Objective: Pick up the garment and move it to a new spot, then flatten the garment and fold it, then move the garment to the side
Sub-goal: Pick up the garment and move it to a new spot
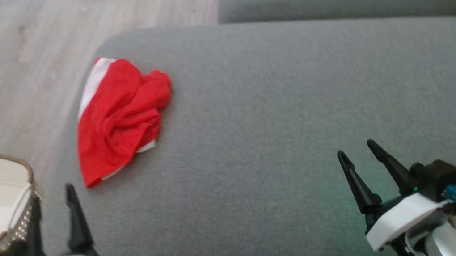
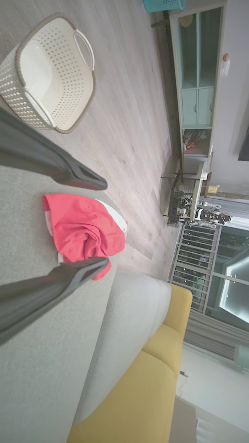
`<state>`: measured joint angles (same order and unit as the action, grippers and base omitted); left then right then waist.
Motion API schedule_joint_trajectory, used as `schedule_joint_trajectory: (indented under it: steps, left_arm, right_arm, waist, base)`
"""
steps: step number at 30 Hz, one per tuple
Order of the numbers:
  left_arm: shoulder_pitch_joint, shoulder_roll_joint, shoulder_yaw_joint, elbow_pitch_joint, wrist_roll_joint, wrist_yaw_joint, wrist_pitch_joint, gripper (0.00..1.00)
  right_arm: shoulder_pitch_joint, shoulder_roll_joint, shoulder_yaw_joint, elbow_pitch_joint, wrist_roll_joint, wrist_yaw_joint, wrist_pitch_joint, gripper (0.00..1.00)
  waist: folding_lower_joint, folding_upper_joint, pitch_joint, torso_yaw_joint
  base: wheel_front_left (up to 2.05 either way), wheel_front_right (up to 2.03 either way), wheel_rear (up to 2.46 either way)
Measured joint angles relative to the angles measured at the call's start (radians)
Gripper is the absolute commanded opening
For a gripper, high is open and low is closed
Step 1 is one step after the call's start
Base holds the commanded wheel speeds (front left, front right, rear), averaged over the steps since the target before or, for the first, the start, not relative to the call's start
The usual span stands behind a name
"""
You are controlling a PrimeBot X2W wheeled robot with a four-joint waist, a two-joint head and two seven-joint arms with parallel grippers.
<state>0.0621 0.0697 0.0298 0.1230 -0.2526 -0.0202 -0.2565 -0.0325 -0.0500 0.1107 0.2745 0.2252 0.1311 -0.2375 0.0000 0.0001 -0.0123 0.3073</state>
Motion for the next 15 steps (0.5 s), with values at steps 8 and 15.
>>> schedule_joint_trajectory:
  steps: [8, 15]
  left_arm:
    - [-0.332, 0.103, 0.023, 0.24, -0.094, -0.082, 0.096, 1.0]
    - [-0.586, 0.19, -0.008, 0.487, -0.16, -0.103, 0.258, 1.0]
  right_arm:
    - [-0.085, 0.0, -0.017, -0.092, -0.081, 0.0, 0.042, 1.0]
    - [-0.14, -0.001, -0.006, -0.207, -0.138, 0.0, 0.09, 1.0]
  waist:
    - [0.0, 0.0, 0.131, -0.054]
    - [0.0001, 0.0, 0.266, -0.108]
  base:
    - [0.0, 0.0, 0.0]
    - [0.0, 0.0, 0.0]
